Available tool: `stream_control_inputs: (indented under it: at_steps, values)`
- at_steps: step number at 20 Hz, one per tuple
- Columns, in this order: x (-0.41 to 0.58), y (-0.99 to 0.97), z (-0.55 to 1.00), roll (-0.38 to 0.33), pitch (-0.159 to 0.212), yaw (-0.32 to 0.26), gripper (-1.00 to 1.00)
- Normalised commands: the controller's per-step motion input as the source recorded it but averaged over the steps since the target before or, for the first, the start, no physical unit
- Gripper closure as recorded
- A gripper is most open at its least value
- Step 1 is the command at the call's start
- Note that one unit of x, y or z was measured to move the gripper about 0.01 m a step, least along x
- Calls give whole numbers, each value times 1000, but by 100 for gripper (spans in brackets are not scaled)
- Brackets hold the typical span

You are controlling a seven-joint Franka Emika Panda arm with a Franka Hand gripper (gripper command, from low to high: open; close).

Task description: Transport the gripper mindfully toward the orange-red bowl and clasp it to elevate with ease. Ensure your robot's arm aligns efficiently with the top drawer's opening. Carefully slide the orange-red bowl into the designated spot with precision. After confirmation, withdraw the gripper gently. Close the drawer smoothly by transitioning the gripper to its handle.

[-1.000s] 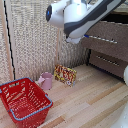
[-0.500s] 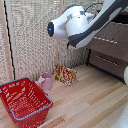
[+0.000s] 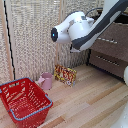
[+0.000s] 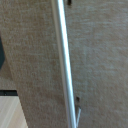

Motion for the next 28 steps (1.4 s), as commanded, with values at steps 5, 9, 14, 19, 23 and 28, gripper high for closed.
stream_control_inputs:
  at_steps: [5,9,14,19,23,28]
  values:
    - [-40,-538,-3,0,124,102,-100]
    - [-106,-466,19,0,88,78,-100]
    - [-123,-338,76,0,76,63,100]
    - [-97,-242,95,0,42,17,100]
    - [-152,-194,162,0,20,0,100]
    - [-54,-150,310,-6,0,-18,100]
